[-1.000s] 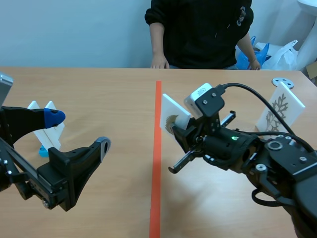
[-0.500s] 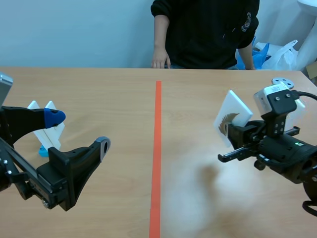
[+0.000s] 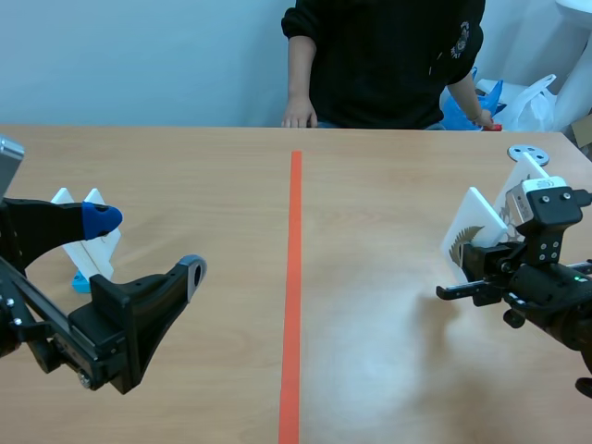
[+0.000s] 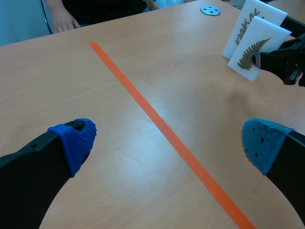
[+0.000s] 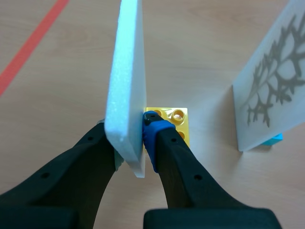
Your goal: Sort the leaf by its shape. The table is split by an orange tape line. A compound leaf with several leaflets goes to the left side, a simple leaf with one blade goes to the right side. Return to the home posture when a red brick is placed on the table.
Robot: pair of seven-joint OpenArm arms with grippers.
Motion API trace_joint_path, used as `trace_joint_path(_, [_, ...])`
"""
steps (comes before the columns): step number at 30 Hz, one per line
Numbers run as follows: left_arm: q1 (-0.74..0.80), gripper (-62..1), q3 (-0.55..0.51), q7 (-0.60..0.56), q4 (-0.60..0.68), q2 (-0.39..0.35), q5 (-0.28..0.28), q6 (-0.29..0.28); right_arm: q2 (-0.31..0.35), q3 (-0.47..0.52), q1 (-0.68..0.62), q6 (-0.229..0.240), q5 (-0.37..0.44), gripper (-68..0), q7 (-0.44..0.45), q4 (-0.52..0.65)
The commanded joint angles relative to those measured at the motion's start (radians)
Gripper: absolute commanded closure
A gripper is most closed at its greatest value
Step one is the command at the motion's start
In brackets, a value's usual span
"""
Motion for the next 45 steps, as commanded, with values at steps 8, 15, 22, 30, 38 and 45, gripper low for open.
trace_joint_path(8, [-0.003,-62.3,-0.001,-0.018,0.003,0.002,-0.006,-0.002,0.013,0.001,0.129,-0.015,-0.001,-3.7,0.062,-0.154])
trace_joint_path(15, [-0.003,-62.3,-0.001,-0.019,0.003,0.002,-0.006,-0.002,0.013,0.001,0.162,-0.067,-0.010,-3.7,0.096,-0.233])
trace_joint_path(22, [-0.003,-62.3,-0.001,-0.019,0.003,0.002,-0.006,-0.002,0.013,0.001,0.162,-0.091,-0.021,-3.7,0.114,-0.270])
trace_joint_path(30, [-0.003,-62.3,-0.001,-0.019,0.003,0.002,-0.006,-0.002,0.013,0.001,0.153,-0.111,-0.023,-13.1,0.111,-0.270])
trace_joint_path(38, [-0.003,-62.3,-0.001,-0.019,0.003,0.002,-0.006,-0.002,0.014,0.001,0.148,-0.111,-0.022,-29.9,0.132,-0.269])
trace_joint_path(45, [-0.003,-62.3,-0.001,-0.019,0.003,0.002,-0.006,-0.002,0.034,0.025,0.147,-0.077,0.031,-32.4,0.127,-0.203])
